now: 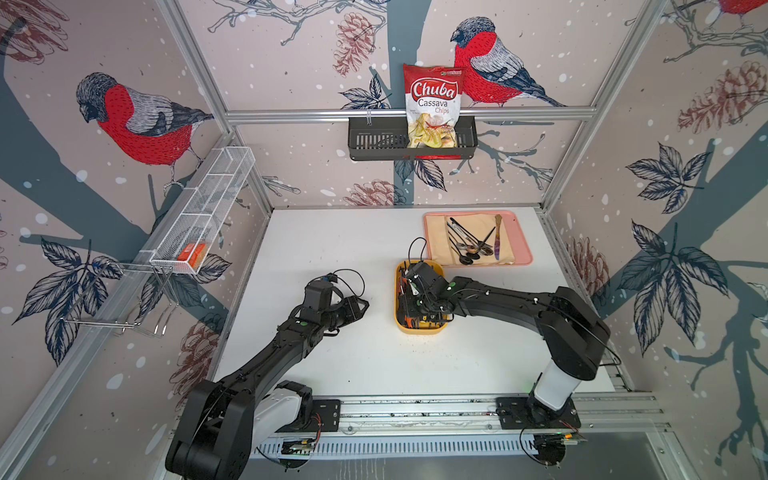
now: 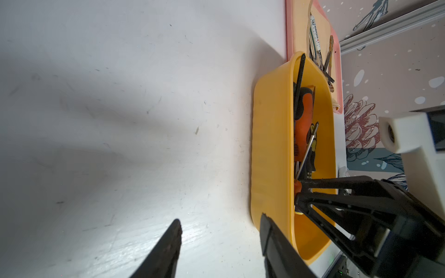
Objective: Take out the screwdriver from the storage box
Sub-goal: Pick up the screwdriver from the storage box.
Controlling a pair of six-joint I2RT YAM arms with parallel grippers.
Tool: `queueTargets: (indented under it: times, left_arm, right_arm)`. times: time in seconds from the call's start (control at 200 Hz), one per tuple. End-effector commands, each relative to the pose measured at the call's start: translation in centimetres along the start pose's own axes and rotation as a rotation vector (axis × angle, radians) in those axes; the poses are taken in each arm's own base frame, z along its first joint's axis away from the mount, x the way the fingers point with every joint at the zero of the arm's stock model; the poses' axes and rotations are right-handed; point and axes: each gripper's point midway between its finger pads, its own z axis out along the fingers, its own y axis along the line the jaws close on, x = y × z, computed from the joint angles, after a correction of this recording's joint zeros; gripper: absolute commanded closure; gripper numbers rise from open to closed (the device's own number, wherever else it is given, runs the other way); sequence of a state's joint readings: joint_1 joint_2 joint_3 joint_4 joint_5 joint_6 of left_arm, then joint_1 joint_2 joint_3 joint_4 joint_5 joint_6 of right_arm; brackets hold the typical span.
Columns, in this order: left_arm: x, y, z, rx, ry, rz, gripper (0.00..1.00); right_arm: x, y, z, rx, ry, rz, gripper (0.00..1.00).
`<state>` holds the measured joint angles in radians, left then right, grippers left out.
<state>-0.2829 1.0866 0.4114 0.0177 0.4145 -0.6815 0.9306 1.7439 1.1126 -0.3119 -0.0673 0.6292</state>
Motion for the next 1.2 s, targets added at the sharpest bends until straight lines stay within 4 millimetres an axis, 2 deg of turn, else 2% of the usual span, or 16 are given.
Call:
queueTargets:
  times: [0.0,0.195,0.435,0.595,0.77,0.936,1.091,1.196]
  left_arm:
    - [-0.2,-0.1,0.0,0.008,-0.011,0.007,0.45]
    - [0.0,0.1,0.0,0.006,-0.012,-0.001,0.46]
    - [-0.1,0.1,0.0,0.002,-0.015,-0.006,0.46]
    - [-0.5,-0.3,0.0,0.010,-0.018,0.000,0.46]
    - [-1.0,-1.3,0.2,0.024,-0.006,0.021,0.46]
    - [-1.4,-3.0,0.8,0.038,0.011,0.059,0.46]
    - [-1.2,-4.4,1.7,0.047,0.034,0.093,0.46]
    - [-0.8,-5.2,2.2,0.050,0.050,0.110,0.47]
  right_arm:
    - [0.5,-0.3,0.4,0.023,0.026,-0.023,0.66]
    - [0.5,-0.9,1.1,0.054,0.031,-0.034,0.71]
    - [0.5,-1.5,1.5,0.085,0.038,-0.041,0.85]
    - [-0.1,-1.5,0.2,0.092,0.022,-0.038,0.88]
    - [-1.5,-2.3,-2.6,0.059,-0.002,0.048,0.88]
    - [-2.4,-5.1,-5.6,0.063,-0.003,0.150,0.88]
    - [-2.4,-9.2,-8.2,0.121,-0.013,0.218,0.87]
    - [-1.5,-12.4,-8.9,0.169,0.010,0.260,0.87]
